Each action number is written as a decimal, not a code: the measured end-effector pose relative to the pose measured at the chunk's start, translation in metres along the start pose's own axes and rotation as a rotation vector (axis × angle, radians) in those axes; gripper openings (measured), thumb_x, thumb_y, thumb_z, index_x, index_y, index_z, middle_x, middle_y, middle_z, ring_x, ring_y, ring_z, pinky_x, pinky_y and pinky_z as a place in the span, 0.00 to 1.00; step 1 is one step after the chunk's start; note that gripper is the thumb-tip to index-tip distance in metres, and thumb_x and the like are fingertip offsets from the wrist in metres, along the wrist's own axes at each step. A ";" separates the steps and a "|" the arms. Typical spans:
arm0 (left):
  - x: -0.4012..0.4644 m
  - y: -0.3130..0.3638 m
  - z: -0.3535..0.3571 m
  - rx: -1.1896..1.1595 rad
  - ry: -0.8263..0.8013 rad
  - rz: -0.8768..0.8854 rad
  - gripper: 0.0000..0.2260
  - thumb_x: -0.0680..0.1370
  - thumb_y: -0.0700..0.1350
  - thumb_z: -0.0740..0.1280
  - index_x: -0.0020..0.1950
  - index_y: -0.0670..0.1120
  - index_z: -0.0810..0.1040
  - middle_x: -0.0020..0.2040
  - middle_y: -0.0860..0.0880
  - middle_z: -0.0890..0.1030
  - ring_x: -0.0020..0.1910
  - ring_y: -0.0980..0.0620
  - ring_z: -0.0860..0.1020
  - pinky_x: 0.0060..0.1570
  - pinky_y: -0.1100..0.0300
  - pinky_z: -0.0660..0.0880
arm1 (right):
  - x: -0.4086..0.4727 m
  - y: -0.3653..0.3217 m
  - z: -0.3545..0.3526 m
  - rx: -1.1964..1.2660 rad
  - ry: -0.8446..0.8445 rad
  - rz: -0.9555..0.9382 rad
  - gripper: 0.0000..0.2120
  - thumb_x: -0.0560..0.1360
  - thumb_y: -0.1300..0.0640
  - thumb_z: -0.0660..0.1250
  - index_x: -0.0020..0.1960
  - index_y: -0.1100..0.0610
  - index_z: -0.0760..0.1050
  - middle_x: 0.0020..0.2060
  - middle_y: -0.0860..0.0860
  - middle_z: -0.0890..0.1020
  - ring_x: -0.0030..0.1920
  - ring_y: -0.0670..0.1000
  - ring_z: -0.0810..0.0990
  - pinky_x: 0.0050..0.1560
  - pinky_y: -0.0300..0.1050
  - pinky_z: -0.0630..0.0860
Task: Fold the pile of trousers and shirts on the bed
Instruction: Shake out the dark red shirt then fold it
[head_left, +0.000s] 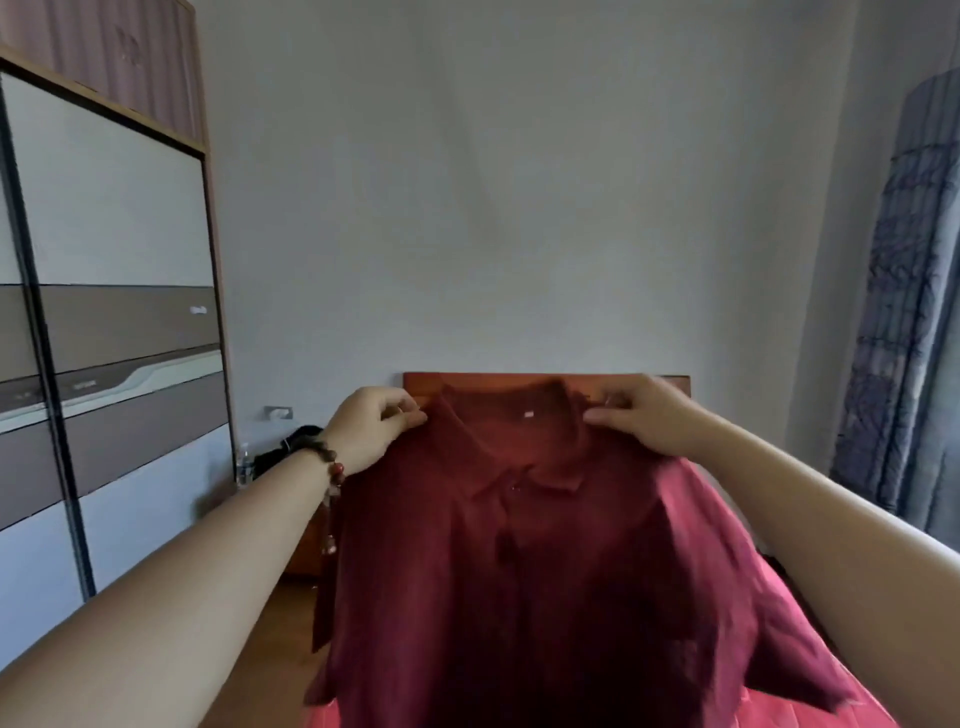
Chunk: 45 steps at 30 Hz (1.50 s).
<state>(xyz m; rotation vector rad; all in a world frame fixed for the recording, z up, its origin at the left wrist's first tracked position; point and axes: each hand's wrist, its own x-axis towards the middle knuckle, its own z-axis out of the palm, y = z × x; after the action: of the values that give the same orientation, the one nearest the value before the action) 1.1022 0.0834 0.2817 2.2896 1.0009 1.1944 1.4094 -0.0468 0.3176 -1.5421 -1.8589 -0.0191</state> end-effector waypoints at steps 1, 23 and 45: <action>-0.004 -0.003 0.007 0.025 -0.017 -0.003 0.06 0.77 0.45 0.70 0.40 0.47 0.81 0.39 0.40 0.82 0.36 0.50 0.77 0.39 0.60 0.71 | -0.002 0.004 0.010 -0.056 -0.029 0.023 0.14 0.74 0.56 0.71 0.34 0.49 0.70 0.27 0.46 0.71 0.32 0.46 0.68 0.35 0.40 0.64; 0.005 -0.001 0.000 -0.795 -0.308 -0.063 0.07 0.65 0.48 0.76 0.40 0.48 0.86 0.39 0.49 0.85 0.37 0.55 0.83 0.38 0.64 0.79 | -0.014 0.014 -0.012 0.658 -0.076 0.156 0.07 0.74 0.52 0.69 0.43 0.55 0.81 0.35 0.52 0.82 0.34 0.48 0.80 0.36 0.40 0.77; -0.013 0.036 0.119 -0.292 0.379 -0.316 0.14 0.72 0.48 0.73 0.32 0.39 0.79 0.27 0.46 0.77 0.28 0.50 0.74 0.31 0.55 0.70 | -0.010 0.001 0.101 0.325 0.417 0.430 0.06 0.73 0.54 0.70 0.42 0.56 0.77 0.38 0.50 0.82 0.39 0.51 0.81 0.41 0.47 0.77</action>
<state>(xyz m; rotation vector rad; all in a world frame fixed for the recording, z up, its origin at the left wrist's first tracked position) 1.2097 0.0493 0.2281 1.6452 1.1734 1.5457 1.3596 -0.0115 0.2367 -1.5345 -1.1247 0.1419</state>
